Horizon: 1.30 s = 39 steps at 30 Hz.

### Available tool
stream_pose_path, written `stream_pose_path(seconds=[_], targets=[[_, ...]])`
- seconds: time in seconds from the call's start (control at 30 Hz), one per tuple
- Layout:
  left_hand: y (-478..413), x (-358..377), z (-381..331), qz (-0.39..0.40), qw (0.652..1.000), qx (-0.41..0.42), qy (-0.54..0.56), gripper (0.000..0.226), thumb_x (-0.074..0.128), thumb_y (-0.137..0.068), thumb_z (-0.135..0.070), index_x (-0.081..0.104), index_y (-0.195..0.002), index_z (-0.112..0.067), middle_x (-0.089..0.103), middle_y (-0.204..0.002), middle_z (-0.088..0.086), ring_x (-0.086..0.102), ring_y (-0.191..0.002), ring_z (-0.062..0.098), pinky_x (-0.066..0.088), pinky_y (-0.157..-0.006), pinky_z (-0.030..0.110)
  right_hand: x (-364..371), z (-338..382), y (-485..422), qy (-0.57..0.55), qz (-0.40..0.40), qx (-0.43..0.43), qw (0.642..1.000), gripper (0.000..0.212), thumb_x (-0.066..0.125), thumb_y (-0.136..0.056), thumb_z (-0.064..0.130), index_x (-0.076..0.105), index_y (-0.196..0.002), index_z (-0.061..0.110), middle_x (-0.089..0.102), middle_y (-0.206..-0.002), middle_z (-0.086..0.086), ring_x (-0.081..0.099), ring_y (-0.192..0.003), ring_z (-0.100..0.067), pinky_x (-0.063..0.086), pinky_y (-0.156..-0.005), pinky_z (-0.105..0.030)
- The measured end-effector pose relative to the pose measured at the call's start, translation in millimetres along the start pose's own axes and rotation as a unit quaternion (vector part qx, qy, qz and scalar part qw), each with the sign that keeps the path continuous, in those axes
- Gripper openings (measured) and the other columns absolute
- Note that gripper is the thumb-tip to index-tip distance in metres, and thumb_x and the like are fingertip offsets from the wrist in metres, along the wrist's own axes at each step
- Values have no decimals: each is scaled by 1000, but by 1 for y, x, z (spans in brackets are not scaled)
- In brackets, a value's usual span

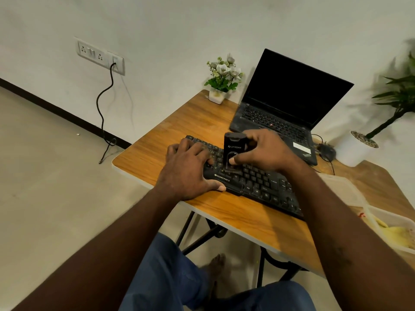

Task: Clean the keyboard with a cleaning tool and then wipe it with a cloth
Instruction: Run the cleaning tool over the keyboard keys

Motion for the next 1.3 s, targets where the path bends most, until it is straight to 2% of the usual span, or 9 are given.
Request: stream_pose_path(seconds=[0.13,0.33,0.47,0.6,0.77,0.93,1.1,1.23,1.3], targets=[[0,0,0,1,1000,-6,1,88,43,-63,-101,59,-122,-37,50,-139,-12,32,-131,17,29,-108,45,-5,-13,-15,40,-107,32,993,32,92,-72,32,71,-96,28,72,-91,12,67,-85,-6,49,-66,-23],[-2,1,3,-6,1000,-9,3,86,46,-62,-101,59,-118,-37,51,-137,-13,33,-130,17,30,-107,44,12,-1,0,-9,38,7,999,38,93,-70,29,74,-103,29,76,-93,8,72,-85,-7,60,-77,-33],[-1,3,3,-7,1000,-5,3,88,44,-61,-102,59,-118,-37,51,-136,-13,33,-130,17,29,-107,45,2,-6,5,3,-56,12,998,34,92,-72,31,71,-98,31,73,-94,11,68,-87,-4,54,-74,-26],[-2,1,3,-11,1000,-9,5,86,49,-61,-101,59,-118,-37,51,-137,-12,33,-129,17,30,-106,44,16,3,7,-14,19,-1,1000,36,92,-71,30,73,-102,30,74,-95,11,70,-86,-3,57,-77,-28],[0,0,7,-5,999,-32,16,92,51,-59,-100,58,-124,-36,49,-142,-12,31,-133,18,28,-109,45,6,2,-12,49,-107,15,993,36,92,-73,35,72,-102,28,72,-95,12,67,-89,-7,52,-73,-24],[0,-1,10,0,999,-42,17,94,53,-58,-99,57,-126,-34,48,-143,-11,30,-134,18,29,-110,45,18,14,-6,-15,42,-12,999,37,92,-72,28,74,-105,28,75,-93,9,71,-84,-4,58,-75,-28],[1,0,15,6,997,-63,49,98,57,-55,-98,52,-131,-37,46,-143,-11,29,-135,18,28,-111,46,16,12,-24,42,-85,-6,995,38,91,-73,33,72,-105,28,72,-99,9,67,-93,-10,57,-81,-32],[0,0,18,12,994,-90,65,112,64,-53,-96,42,-142,-31,42,-147,-8,29,-136,19,31,-112,47,25,22,-23,7,55,-11,998,37,93,-69,29,75,-101,26,75,-94,8,71,-86,-8,61,-82,-37],[0,1,19,13,993,-90,69,118,66,-53,-94,35,-147,-30,38,-151,-6,29,-138,21,29,-114,47,23,29,-23,4,59,-31,998,36,92,-70,28,75,-101,28,76,-94,9,71,-86,-5,60,-82,-33]])
Point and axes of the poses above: each hand's wrist, its own y-axis away from the middle knuckle, its own x-axis out of the palm, z = x × y, the point moved 7 cm from there along -y, towards the middle knuckle
